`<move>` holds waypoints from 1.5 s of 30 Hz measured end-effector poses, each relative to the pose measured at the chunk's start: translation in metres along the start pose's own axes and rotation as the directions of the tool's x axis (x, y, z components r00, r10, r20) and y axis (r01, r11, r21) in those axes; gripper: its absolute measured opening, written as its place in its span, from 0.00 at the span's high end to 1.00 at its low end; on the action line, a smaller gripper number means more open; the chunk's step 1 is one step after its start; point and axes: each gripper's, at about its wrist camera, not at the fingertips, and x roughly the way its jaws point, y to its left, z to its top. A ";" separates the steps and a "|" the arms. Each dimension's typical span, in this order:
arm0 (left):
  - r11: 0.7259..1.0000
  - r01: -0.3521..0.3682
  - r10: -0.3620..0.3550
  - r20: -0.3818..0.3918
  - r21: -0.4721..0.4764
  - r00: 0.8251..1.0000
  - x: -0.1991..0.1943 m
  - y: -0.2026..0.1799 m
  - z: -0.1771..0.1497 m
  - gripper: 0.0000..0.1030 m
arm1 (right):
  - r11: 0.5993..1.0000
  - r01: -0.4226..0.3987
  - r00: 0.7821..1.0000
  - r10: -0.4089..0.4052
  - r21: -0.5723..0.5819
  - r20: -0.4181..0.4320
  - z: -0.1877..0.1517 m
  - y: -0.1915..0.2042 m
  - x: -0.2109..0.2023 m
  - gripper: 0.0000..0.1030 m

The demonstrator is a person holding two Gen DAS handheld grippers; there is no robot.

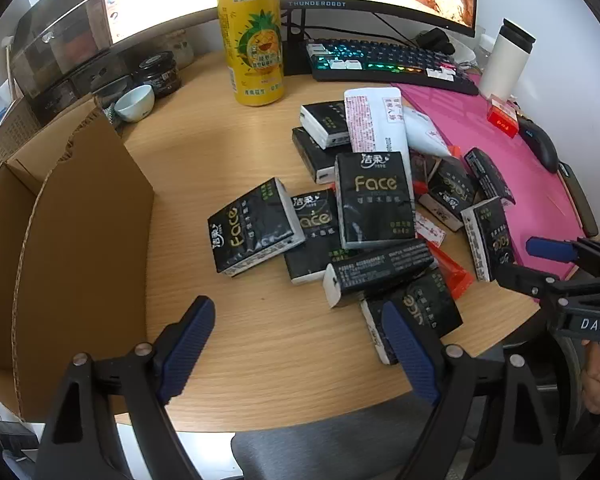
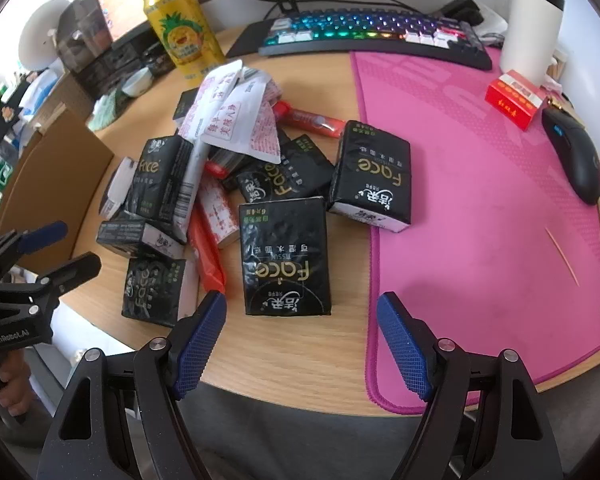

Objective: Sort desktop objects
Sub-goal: 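Move both tools toward the pile of black tissue packs, then grasp a black tissue pack with the left tool while the right tool grasps a black Face pack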

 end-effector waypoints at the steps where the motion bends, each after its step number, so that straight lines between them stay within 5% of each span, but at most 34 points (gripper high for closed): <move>1: 1.000 -0.001 0.001 0.000 0.006 1.000 0.001 -0.001 -0.001 0.16 | 1.000 0.001 1.000 -0.001 0.000 0.001 -0.001 0.001 0.000 0.24; 6: 0.985 0.032 -0.042 0.055 0.167 0.998 -0.005 -0.012 0.000 0.16 | 1.000 -0.005 1.000 0.005 -0.004 -0.005 0.002 0.000 0.002 0.24; 7: 0.993 -0.050 0.044 0.059 0.109 0.997 -0.005 -0.013 0.003 0.18 | 1.000 -0.007 1.000 0.007 -0.005 -0.006 0.002 0.000 0.002 0.24; 9: 0.981 -0.079 0.069 0.060 0.179 0.996 0.000 -0.018 0.010 0.23 | 1.000 -0.012 1.000 0.012 -0.007 -0.006 0.002 0.000 0.003 0.24; 17: 0.938 -0.062 0.065 0.002 0.342 0.998 0.025 -0.040 0.018 0.27 | 1.000 -0.013 1.000 0.013 0.004 -0.026 0.003 -0.004 0.010 0.24; 22: 0.939 -0.058 0.065 -0.007 0.339 0.998 0.034 -0.042 0.017 0.27 | 1.000 -0.015 0.999 0.015 0.002 -0.033 0.006 -0.004 0.013 0.24; 24: 0.947 -0.023 0.032 -0.025 0.320 0.999 0.035 -0.040 0.019 0.36 | 1.000 -0.016 0.999 0.016 0.003 -0.034 0.007 -0.006 0.015 0.24; 25: 0.953 0.017 -0.004 -0.043 0.302 0.999 0.035 -0.038 0.020 0.52 | 1.000 -0.018 0.999 0.018 0.004 -0.033 0.007 -0.006 0.015 0.24; 33: 0.983 0.049 -0.038 -0.065 0.179 0.997 0.026 -0.032 0.010 0.79 | 1.000 -0.028 0.999 0.028 0.000 -0.024 0.011 -0.006 0.016 0.24; 40: 0.998 0.003 0.001 -0.061 0.068 0.998 0.016 -0.028 -0.011 0.80 | 0.999 -0.047 0.999 0.047 -0.024 -0.017 0.016 0.002 0.020 0.24; 45: 0.998 -0.012 0.016 -0.061 0.057 0.998 0.026 -0.030 -0.002 0.68 | 0.996 -0.084 0.996 0.083 -0.034 -0.020 0.014 0.008 0.023 0.24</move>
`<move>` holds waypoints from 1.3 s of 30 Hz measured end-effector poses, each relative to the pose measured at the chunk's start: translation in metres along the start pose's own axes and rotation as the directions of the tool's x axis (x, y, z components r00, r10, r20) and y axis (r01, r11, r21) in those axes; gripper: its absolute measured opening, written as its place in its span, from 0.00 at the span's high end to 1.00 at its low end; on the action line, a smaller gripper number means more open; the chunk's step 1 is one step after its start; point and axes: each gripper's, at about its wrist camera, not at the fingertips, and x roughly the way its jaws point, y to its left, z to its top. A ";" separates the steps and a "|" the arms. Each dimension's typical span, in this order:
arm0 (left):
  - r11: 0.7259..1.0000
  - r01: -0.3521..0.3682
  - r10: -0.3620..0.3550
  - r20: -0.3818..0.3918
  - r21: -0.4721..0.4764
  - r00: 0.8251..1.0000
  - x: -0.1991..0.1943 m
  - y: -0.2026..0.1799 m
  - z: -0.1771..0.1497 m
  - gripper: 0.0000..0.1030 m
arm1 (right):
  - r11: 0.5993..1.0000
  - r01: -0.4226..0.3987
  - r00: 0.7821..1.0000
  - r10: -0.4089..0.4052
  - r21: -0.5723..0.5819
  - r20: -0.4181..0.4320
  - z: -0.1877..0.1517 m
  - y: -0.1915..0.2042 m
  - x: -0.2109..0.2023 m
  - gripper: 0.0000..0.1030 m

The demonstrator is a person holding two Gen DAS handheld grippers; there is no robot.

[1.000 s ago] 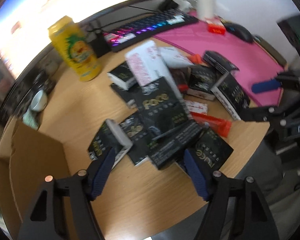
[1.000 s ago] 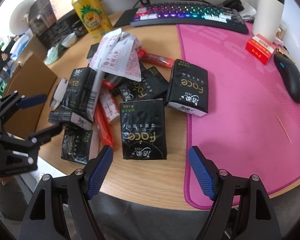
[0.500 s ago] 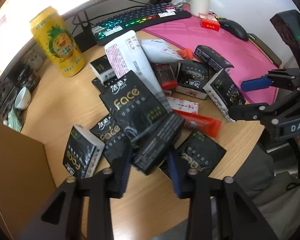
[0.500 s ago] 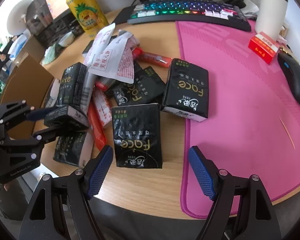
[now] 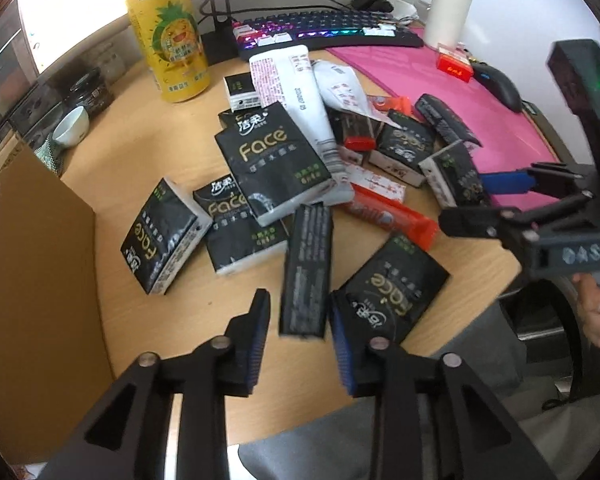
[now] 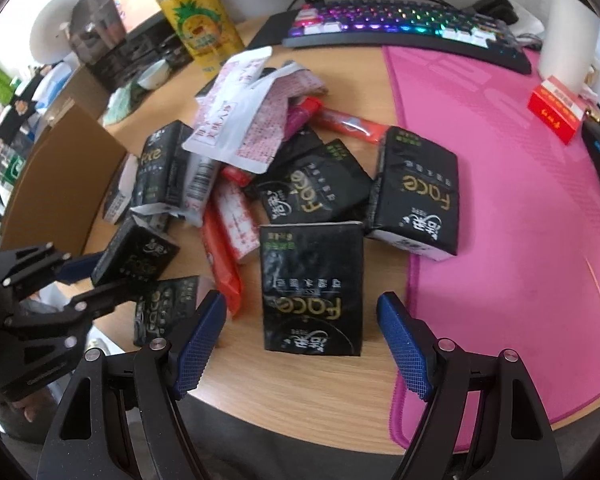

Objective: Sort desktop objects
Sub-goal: 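Grasp a black tissue pack with the left tool while the right tool grasps a black Face pack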

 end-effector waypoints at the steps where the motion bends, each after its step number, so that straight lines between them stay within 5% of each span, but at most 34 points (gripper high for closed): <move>1: 1.000 0.003 -0.003 0.004 -0.005 1.000 0.001 0.002 0.002 0.68 | 1.000 -0.002 1.000 0.002 -0.001 0.001 0.001 0.000 0.000 0.24; 5: 1.000 -0.001 0.001 0.012 0.004 1.000 0.007 0.001 0.012 0.70 | 1.000 -0.003 1.000 0.003 0.005 -0.003 0.002 -0.001 0.004 0.27; 7: 1.000 0.002 -0.002 0.005 0.001 1.000 0.009 0.000 0.015 0.79 | 1.000 0.017 1.000 -0.017 -0.020 -0.001 0.003 0.003 0.004 0.54; 20: 0.995 -0.035 0.033 -0.026 -0.089 0.999 -0.002 0.006 -0.013 0.80 | 0.998 -0.033 0.998 0.035 0.047 -0.048 -0.008 -0.034 -0.026 0.52; 24: 0.994 -0.047 0.046 -0.015 -0.101 0.999 -0.004 0.005 -0.018 0.80 | 0.998 0.019 0.999 -0.016 0.060 -0.045 -0.008 -0.040 -0.023 0.52; 39: 0.994 -0.042 0.041 -0.003 -0.105 0.999 -0.006 0.010 -0.013 0.78 | 0.998 0.013 0.999 -0.010 0.067 -0.034 -0.014 -0.050 -0.035 0.52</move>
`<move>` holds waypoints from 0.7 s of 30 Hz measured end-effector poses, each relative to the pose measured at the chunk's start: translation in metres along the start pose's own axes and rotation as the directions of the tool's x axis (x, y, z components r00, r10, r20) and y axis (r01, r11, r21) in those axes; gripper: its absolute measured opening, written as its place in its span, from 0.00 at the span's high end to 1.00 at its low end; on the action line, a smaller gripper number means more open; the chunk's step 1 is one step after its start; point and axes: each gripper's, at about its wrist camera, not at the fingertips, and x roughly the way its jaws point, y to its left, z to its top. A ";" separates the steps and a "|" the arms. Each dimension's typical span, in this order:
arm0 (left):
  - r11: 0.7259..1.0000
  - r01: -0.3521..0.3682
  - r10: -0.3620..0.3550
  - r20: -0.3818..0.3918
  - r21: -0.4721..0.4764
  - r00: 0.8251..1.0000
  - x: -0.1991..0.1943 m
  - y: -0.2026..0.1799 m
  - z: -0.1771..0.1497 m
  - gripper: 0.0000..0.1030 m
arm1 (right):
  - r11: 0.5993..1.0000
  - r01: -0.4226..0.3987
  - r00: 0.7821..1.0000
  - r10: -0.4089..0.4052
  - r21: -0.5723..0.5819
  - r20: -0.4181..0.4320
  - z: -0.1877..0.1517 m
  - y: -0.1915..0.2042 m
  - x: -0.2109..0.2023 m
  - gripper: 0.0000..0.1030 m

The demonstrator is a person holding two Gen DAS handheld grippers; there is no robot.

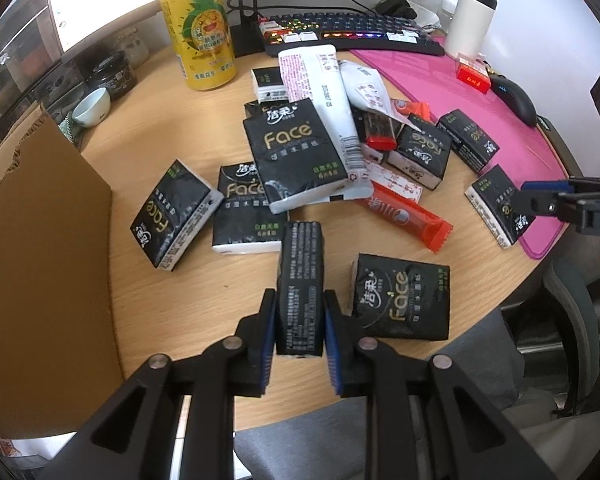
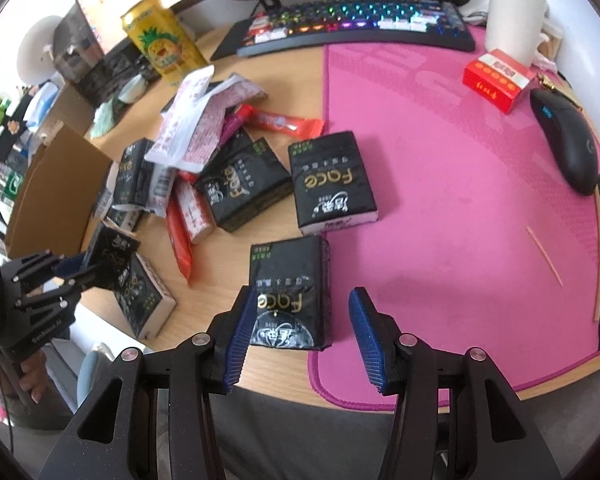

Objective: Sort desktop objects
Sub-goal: 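Grasp a black tissue pack with the left tool while the right tool grasps a black Face pack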

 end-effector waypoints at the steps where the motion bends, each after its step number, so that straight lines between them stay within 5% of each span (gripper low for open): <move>1: 1.000 -0.003 0.003 0.001 -0.002 1.000 0.000 0.000 0.000 0.78 | 1.000 -0.006 1.000 0.006 0.002 -0.001 0.000 0.000 0.001 0.52; 6: 1.000 -0.002 0.002 0.001 -0.020 1.000 0.000 0.003 0.001 0.77 | 0.998 0.040 0.999 -0.040 -0.043 -0.008 0.001 0.014 0.017 0.51; 14: 1.000 0.004 -0.004 0.008 -0.029 1.000 0.000 0.004 0.002 0.70 | 0.958 0.231 0.973 -0.228 -0.171 0.037 0.002 0.049 0.030 0.51; 18: 1.000 0.003 -0.003 0.007 -0.023 1.000 0.002 0.001 0.003 0.69 | 0.955 0.239 0.971 -0.236 -0.173 0.041 0.003 0.047 0.028 0.53; 21: 1.000 0.003 -0.003 0.005 -0.019 1.000 0.002 0.000 0.003 0.69 | 0.976 0.168 0.986 -0.167 -0.140 0.022 0.005 0.039 0.023 0.52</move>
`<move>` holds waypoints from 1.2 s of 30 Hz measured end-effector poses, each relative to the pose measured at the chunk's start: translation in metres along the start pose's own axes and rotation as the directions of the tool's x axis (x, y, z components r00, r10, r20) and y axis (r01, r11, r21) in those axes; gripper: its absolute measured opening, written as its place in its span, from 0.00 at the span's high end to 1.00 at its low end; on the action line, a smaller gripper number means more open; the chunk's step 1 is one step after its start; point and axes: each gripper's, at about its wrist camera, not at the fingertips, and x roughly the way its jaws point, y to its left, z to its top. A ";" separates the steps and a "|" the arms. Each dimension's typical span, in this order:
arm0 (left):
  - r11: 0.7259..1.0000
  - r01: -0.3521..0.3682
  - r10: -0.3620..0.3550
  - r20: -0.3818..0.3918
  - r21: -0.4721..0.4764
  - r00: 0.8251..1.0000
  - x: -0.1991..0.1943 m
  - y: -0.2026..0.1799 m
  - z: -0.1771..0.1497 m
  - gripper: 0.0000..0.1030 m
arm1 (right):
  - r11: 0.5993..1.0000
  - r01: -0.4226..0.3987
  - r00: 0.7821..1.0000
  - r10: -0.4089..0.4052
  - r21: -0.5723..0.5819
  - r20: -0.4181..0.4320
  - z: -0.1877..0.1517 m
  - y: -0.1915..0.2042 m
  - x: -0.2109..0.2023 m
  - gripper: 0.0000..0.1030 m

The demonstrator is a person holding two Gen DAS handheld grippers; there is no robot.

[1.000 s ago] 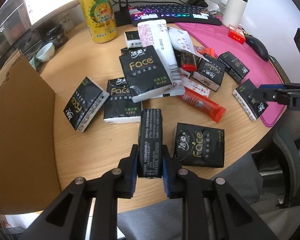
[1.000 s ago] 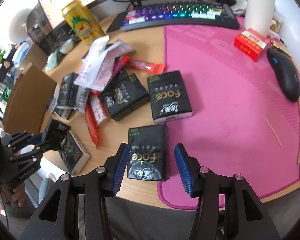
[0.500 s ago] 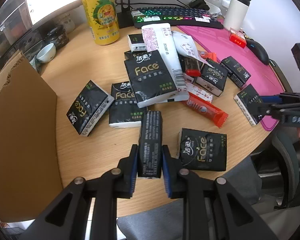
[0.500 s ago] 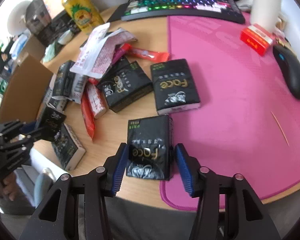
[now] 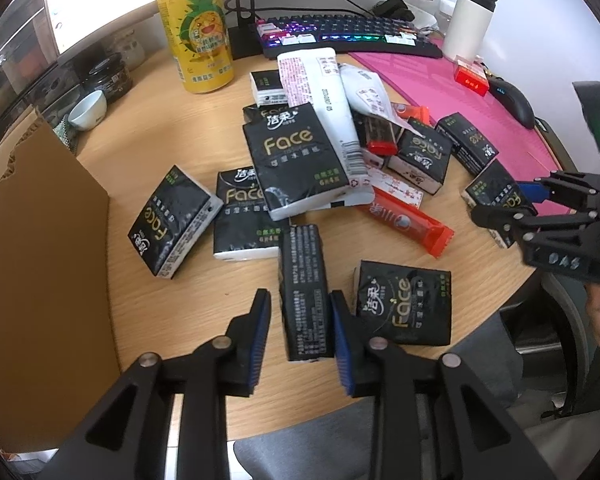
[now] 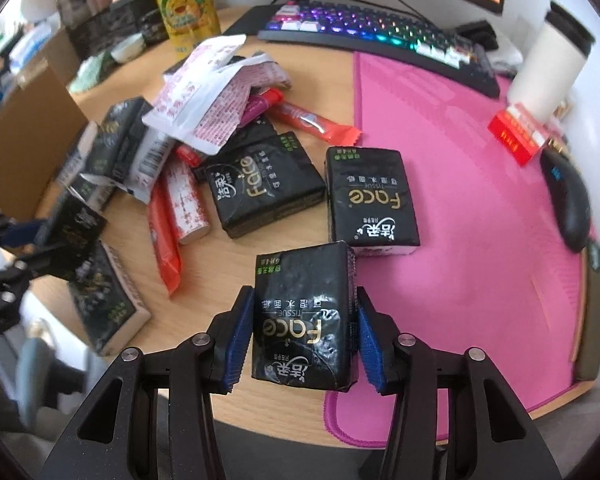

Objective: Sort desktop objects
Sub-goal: 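Grasp a black tissue pack with the left tool while the right tool grasps a black Face pack, then carry both held tissue packs over the cardboard box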

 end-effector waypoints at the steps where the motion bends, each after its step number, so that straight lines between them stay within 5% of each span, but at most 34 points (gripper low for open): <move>1: 1.000 -0.001 0.001 -0.001 -0.001 1.000 0.000 0.000 0.000 0.69 | 0.999 -0.044 0.999 0.044 0.030 0.004 0.001 -0.005 -0.002 0.52; 4: 1.000 -0.001 0.001 0.000 -0.001 1.000 0.000 0.000 0.000 0.69 | 0.994 -0.097 0.995 0.096 0.057 0.020 0.002 -0.012 -0.011 0.52; 16: 1.000 -0.001 0.001 -0.001 -0.014 1.000 0.003 0.000 0.000 0.69 | 0.995 -0.100 0.995 0.101 0.021 -0.015 0.005 0.002 0.005 0.55; 17: 1.000 0.000 0.000 -0.002 -0.013 1.000 0.003 0.000 0.001 0.69 | 0.997 -0.073 0.997 0.073 -0.001 -0.009 0.005 0.009 0.007 0.58; 18: 1.000 0.000 0.000 -0.002 -0.014 1.000 0.003 0.001 0.001 0.69 | 0.998 -0.061 0.998 0.061 -0.010 -0.009 0.004 0.013 0.007 0.79; 19: 1.000 -0.001 0.001 -0.002 -0.017 1.000 0.003 0.001 0.001 0.69 | 0.997 -0.074 0.997 0.074 -0.010 -0.011 0.004 0.015 0.006 0.80; 36: 1.000 -0.014 0.014 -0.004 -0.019 1.000 0.005 -0.005 0.001 0.69 | 0.995 -0.096 0.995 0.096 -0.020 0.001 -0.002 0.018 -0.010 0.76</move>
